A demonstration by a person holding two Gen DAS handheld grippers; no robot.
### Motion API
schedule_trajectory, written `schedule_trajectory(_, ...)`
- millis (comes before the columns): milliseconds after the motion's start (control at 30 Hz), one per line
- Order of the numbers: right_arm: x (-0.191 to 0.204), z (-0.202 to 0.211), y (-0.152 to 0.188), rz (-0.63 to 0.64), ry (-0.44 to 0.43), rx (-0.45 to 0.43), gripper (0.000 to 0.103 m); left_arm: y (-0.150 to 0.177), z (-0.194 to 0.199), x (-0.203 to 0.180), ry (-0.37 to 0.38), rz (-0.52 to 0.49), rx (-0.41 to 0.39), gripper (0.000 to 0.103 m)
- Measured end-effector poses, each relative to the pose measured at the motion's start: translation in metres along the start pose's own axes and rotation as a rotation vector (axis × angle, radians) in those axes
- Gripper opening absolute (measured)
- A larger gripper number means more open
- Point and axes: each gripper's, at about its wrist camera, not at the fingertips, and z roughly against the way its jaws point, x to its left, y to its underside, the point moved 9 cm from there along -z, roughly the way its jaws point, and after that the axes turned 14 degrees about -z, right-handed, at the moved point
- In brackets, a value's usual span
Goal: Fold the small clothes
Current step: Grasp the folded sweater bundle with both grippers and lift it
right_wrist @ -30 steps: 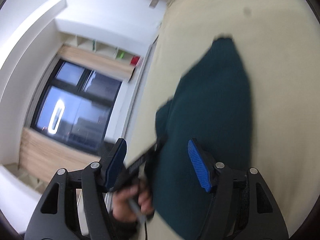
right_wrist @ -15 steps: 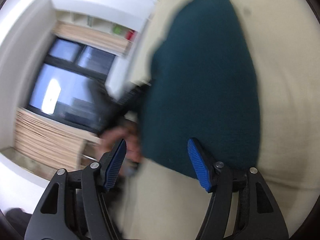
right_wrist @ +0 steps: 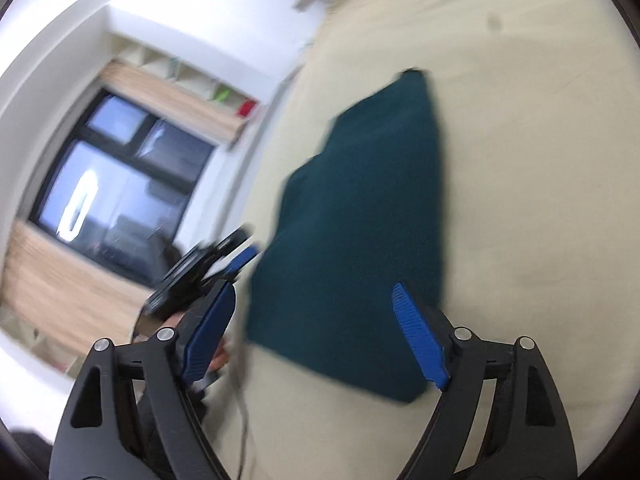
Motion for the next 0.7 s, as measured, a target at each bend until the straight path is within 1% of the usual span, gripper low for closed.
schedule_trajectory(33,-0.007,-0.001,-0.006,-0.030,0.006,0.006,0.082,0.003,-0.002,-0.001,0.012,0.009,0.017,0.063)
schedule_trajectory(133,-0.030,-0.011,-0.024,-0.093,0.047,0.034,0.082,0.015,-0.020,-0.007,0.036,0.029,0.110,0.063)
schedule_trajectory(200,-0.045,-0.035,-0.029,-0.160,0.070,0.072,0.081,0.015,-0.027,-0.010,0.002,0.010,0.138,0.063)
schedule_trajectory(233,-0.042,-0.048,-0.031,-0.171,0.057,0.071,0.081,0.015,-0.030,-0.011,-0.003,0.006,0.150,0.063)
schedule_trajectory(300,-0.036,-0.051,-0.038,-0.191,0.014,0.073,0.081,0.013,-0.034,-0.013,0.005,0.020,0.166,0.063)
schedule_trajectory(400,-0.031,-0.066,-0.045,-0.201,-0.015,0.102,0.081,0.012,-0.043,-0.014,0.014,0.028,0.198,0.063)
schedule_trajectory(467,-0.026,-0.080,-0.046,-0.179,0.021,0.120,0.080,0.011,-0.045,-0.014,0.016,0.031,0.209,0.063)
schedule_trajectory(533,-0.023,-0.092,-0.047,-0.159,0.057,0.127,0.074,0.010,-0.048,-0.016,0.018,0.036,0.221,0.061)
schedule_trajectory(567,-0.023,-0.095,-0.047,-0.151,0.083,0.124,0.072,0.009,-0.050,-0.016,0.014,0.032,0.227,0.051)
schedule_trajectory(600,-0.022,-0.098,-0.048,-0.133,0.117,0.119,0.064,0.010,-0.054,-0.016,0.015,0.034,0.238,0.044)
schedule_trajectory(633,-0.021,-0.098,-0.047,-0.112,0.145,0.111,0.057,0.011,-0.057,-0.016,0.011,0.043,0.245,0.041)
schedule_trajectory(700,-0.016,-0.096,-0.045,-0.033,0.227,0.084,0.051,0.011,-0.059,-0.019,-0.004,0.028,0.246,0.034)
